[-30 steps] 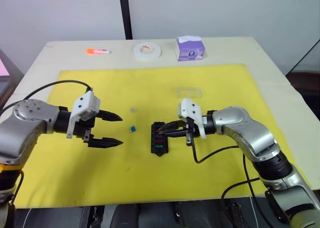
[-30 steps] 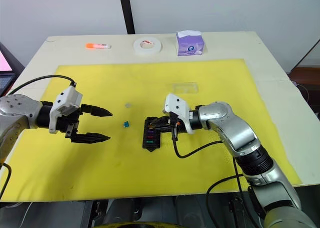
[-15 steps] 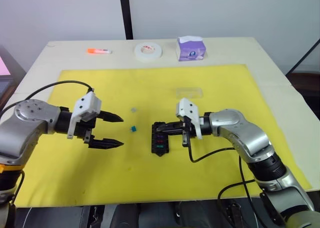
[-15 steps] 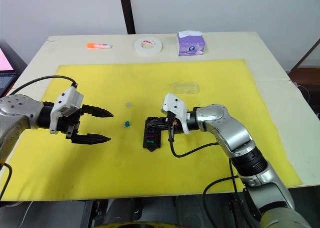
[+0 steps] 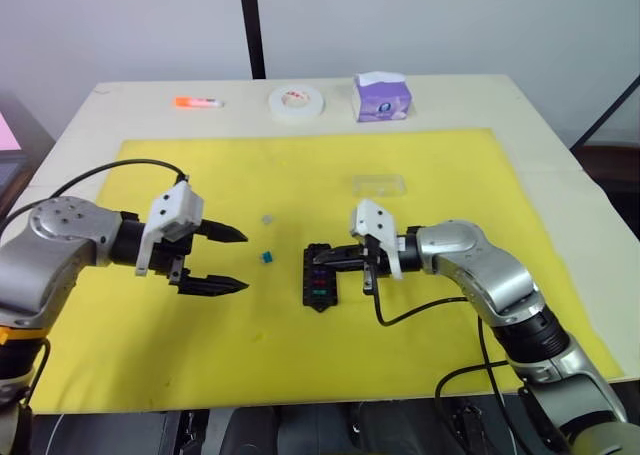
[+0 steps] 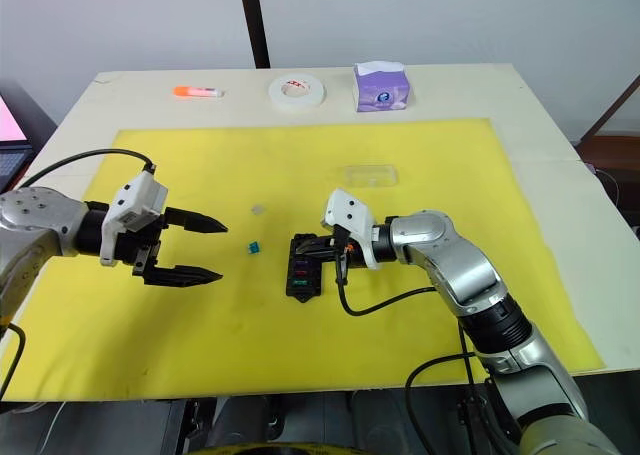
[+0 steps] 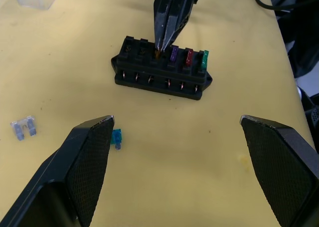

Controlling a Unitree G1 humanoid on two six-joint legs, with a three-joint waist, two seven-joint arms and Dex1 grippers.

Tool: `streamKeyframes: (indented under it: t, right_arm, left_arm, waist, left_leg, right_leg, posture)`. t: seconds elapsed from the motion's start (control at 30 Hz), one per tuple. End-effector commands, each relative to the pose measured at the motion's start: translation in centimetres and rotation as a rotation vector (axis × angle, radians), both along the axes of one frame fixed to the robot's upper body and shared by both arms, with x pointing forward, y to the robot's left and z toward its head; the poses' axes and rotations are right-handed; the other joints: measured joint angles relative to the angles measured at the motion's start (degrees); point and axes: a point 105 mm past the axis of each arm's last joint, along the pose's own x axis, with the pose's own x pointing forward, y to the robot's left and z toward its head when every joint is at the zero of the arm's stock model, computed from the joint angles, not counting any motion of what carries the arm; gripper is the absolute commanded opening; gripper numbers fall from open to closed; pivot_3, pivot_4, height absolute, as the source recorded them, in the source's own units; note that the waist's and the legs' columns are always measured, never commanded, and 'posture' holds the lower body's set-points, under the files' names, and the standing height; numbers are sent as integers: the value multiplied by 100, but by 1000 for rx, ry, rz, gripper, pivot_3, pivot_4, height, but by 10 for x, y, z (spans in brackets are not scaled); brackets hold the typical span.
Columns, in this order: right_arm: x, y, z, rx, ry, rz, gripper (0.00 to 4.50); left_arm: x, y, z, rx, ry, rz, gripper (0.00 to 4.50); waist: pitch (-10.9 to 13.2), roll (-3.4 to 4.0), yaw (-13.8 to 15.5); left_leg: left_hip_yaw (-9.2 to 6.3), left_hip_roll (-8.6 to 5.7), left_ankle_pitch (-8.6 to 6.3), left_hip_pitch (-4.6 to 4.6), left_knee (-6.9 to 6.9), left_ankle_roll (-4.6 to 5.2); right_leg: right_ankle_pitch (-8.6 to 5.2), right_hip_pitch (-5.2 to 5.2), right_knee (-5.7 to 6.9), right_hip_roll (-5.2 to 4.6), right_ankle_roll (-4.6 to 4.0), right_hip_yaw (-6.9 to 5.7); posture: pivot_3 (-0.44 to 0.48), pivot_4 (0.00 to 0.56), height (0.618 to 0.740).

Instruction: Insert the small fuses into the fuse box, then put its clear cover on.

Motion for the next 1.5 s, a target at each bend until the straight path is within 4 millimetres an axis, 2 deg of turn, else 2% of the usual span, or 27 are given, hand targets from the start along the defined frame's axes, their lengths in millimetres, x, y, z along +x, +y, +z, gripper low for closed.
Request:
streamKeyframes:
  t: [0.03, 0.6, 1.17, 1.4, 1.5]
  right_arm:
    - [-1, 0, -12, -32, 32, -7, 43]
    - [-2, -2, -40, -139, 127, -42, 43]
    - [-10, -15, -65, -228, 266, -84, 43]
    - [-9, -15, -66, -227, 283, -108, 43]
    - [-10, -11, -58, -170, 279, -88, 43]
  left_arm:
    - [-1, -3, 5, 9, -24, -18, 4269]
    - [-1, -2, 2, 14, -26, -7, 4269]
    - [2, -1, 0, 15, -38, 8, 4269]
    - [3, 1, -1, 19, -40, 11, 4269]
    - [3, 2, -2, 23, -40, 12, 4269]
  waist:
    - [0, 0, 0]
    - [-5, -3, -1]
    - [-44, -32, 6]
    - [-88, -46, 13]
    - [-95, -48, 15]
  left_leg:
    - [0, 0, 0, 2, 0, 0]
    - [0, 0, 0, 55, -7, 0]
    - [1, 0, -1, 84, -13, 0]
    - [0, 0, -1, 87, -18, -1]
    - [0, 0, -1, 87, -19, -1]
  right_leg:
    - [0, 2, 0, 0, 0, 0]
    - [-3, 47, -1, 0, -1, 0]
    - [-6, 77, -5, -2, -2, 1]
    - [-7, 81, -14, -4, -2, 0]
    - [-7, 82, -16, -5, -2, 0]
  posture:
    - [0, 150, 740]
    - [0, 150, 740]
    - [0, 150, 740]
    - [0, 150, 740]
    - [0, 150, 740]
